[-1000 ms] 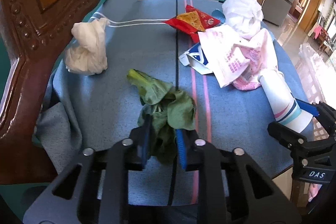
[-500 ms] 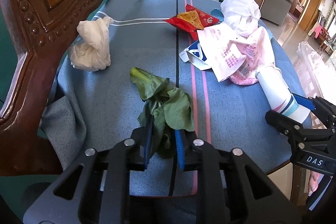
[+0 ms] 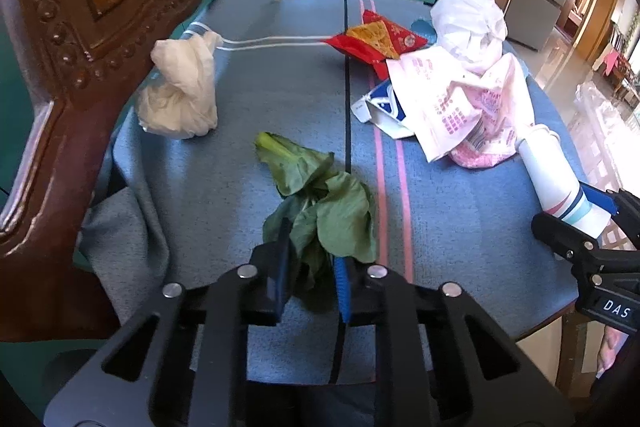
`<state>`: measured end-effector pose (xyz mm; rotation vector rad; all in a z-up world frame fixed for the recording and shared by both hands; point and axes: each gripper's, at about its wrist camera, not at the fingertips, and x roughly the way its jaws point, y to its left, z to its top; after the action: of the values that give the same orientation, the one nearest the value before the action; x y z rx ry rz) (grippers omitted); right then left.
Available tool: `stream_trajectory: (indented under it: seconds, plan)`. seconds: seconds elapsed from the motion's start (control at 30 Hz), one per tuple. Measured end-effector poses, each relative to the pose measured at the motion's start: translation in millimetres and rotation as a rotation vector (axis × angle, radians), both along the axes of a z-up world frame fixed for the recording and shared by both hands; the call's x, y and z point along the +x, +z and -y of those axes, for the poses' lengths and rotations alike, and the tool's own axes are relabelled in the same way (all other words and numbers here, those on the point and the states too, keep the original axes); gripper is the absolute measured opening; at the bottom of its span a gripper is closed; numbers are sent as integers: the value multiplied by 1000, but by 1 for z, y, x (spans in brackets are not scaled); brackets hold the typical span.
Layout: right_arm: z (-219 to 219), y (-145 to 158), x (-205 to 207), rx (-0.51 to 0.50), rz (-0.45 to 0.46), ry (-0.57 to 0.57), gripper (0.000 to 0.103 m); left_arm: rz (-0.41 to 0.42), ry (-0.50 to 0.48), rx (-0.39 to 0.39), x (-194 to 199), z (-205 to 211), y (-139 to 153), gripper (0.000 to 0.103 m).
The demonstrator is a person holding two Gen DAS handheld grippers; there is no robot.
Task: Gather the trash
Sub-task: 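Carry the cup and greens over the pink mesh basket and open both grippers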
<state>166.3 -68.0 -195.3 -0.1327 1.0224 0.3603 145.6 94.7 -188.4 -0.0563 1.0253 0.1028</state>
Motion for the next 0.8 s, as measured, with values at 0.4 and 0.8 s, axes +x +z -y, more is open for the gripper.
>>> stream_trajectory:
  seconds: [0.4, 0.8]
  plan:
    - [8, 24, -6, -14, 99, -15, 74, 115, 6, 18, -18, 4, 42, 19]
    - [17, 46, -12, 17, 188, -13, 74, 176, 31, -73, -25, -10, 64, 19]
